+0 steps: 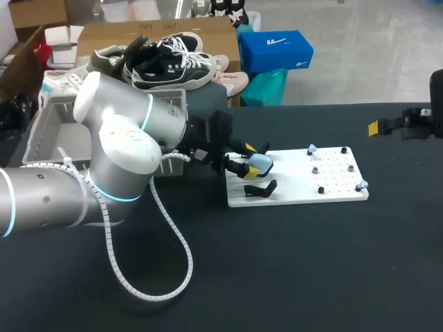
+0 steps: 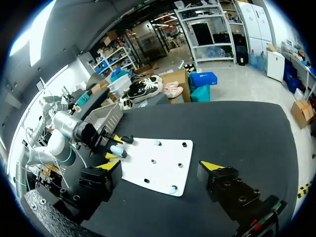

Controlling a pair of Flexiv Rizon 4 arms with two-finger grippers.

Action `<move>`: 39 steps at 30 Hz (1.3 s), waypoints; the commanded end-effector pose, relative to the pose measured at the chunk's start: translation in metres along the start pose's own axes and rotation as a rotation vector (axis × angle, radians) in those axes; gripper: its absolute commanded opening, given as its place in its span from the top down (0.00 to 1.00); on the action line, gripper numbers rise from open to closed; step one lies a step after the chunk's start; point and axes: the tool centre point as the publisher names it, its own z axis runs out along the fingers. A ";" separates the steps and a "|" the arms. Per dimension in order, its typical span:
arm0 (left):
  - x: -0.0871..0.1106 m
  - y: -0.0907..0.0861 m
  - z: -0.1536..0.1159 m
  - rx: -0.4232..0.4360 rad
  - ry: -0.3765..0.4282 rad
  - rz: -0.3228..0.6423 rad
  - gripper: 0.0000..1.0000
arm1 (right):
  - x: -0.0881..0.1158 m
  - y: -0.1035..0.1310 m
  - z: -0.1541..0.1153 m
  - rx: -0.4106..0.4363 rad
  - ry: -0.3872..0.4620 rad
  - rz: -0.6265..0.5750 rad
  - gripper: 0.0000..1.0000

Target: Pick up each earbud case from the left stands, insert the matching earbuds, close the lid, and place the case in the box.

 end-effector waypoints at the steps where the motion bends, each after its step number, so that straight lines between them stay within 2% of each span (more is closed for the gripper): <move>1: 0.001 0.003 0.003 0.009 0.005 -0.002 0.50 | 0.000 -0.001 0.001 -0.002 0.001 -0.001 0.00; 4: 0.001 0.003 0.004 0.011 0.008 -0.003 0.47 | 0.000 -0.001 0.001 -0.002 0.001 -0.001 0.00; 7: 0.001 0.003 0.004 0.011 0.009 -0.004 0.50 | 0.000 -0.001 0.001 -0.002 0.001 -0.001 0.00; 13: 0.001 0.002 0.002 0.012 0.009 -0.007 0.64 | 0.000 -0.001 0.001 -0.002 0.001 -0.001 0.00; 19: 0.001 0.000 0.001 0.015 0.010 -0.009 0.71 | 0.000 -0.001 0.001 -0.002 0.001 -0.001 0.00; 22: 0.001 -0.002 0.000 0.018 0.009 -0.010 0.82 | 0.000 -0.001 0.001 -0.002 0.001 -0.001 0.00; 23: 0.001 -0.002 0.000 0.020 0.006 -0.012 0.95 | 0.000 -0.001 0.001 -0.002 0.001 -0.001 0.00; 24: 0.001 -0.003 -0.001 0.020 0.005 -0.012 1.00 | 0.000 -0.001 0.001 -0.002 0.001 -0.001 0.00; 32: -0.010 -0.005 -0.011 0.019 -0.034 -0.039 1.00 | 0.000 -0.001 0.001 -0.002 0.001 -0.001 0.00; 39: -0.043 -0.008 -0.031 0.026 -0.077 -0.021 1.00 | 0.000 -0.001 0.001 -0.002 0.001 -0.001 0.00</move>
